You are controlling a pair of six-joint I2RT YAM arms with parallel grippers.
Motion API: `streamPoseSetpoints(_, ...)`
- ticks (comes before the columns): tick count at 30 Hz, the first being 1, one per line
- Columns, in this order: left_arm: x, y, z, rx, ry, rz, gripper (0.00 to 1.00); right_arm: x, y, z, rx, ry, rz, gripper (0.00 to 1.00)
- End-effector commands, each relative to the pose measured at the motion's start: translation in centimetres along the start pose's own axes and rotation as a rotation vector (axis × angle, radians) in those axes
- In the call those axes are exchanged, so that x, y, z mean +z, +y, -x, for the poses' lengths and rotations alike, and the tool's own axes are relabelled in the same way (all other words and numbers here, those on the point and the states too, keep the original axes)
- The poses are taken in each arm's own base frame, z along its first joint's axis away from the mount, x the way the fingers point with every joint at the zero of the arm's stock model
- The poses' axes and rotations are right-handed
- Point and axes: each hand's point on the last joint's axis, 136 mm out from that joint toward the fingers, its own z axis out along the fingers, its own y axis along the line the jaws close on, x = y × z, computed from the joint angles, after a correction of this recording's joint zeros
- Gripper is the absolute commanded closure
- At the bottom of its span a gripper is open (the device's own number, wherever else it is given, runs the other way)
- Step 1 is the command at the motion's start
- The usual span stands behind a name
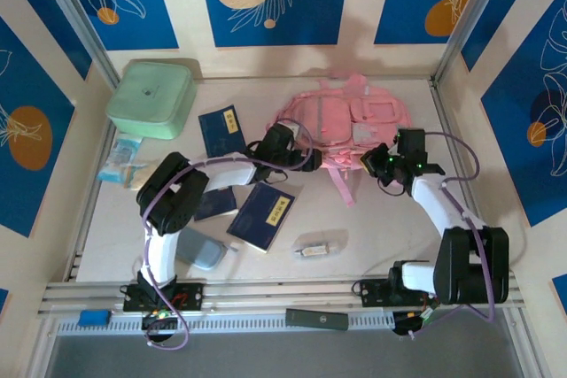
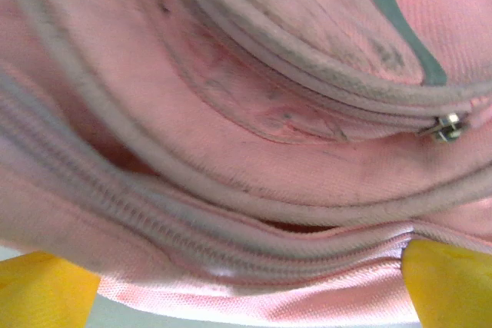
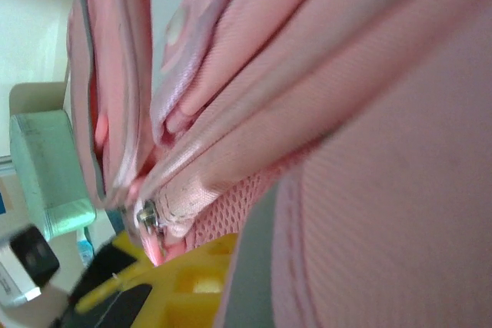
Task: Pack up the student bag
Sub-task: Rotate the student bag at the top-right of the table, then unzip the student bag at the top-right of the table.
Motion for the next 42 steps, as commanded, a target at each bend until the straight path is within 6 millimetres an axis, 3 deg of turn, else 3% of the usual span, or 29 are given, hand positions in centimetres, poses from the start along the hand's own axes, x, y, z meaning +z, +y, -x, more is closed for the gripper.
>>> streamPoseSetpoints(1,-1.8,0.3,3.9,0.048,-0.074,-0.007,0.01,-0.4,0.5,-3.0,0.122,0.062,0.01,1.0)
streamPoseSetpoints(6,-5.2,1.3,5.0,0.096,-0.058,0.009,0.01,-0.6,0.8,-2.8,0.226,-0.029,0.021,1.0)
streamPoseSetpoints(11,-8.5,0.2,4.0,0.107,-0.013,0.013,0.01,-1.1,1.1,-2.4,0.267,-0.09,-0.005,1.0)
streamPoseSetpoints(14,-10.0,-1.6,2.1,0.087,-0.001,0.003,0.0,-1.1,1.1,-2.7,0.286,-0.105,-0.023,1.0)
streamPoseSetpoints(18,-10.7,-5.8,-1.4,0.129,0.029,-0.036,0.03,-0.8,1.1,-3.1,0.285,-0.099,-0.038,1.0)
streamPoseSetpoints(23,-10.1,-9.9,-4.8,0.19,0.045,-0.071,0.13,-0.7,1.3,-3.3,0.295,-0.093,-0.021,1.0)
streamPoseSetpoints(27,-8.1,-12.1,-6.9,0.214,0.062,-0.129,0.23,-0.7,1.3,-3.2,0.304,-0.09,-0.023,1.0)
streamPoseSetpoints(33,-5.1,-12.4,-8.2,0.227,0.092,-0.132,0.39,-0.7,1.9,-3.4,0.301,-0.063,-0.015,1.0)
streamPoseSetpoints(42,-2.1,-12.6,-8.4,0.252,0.137,-0.106,0.48,-0.6,2.5,-3.5,0.298,-0.044,-0.001,1.0)
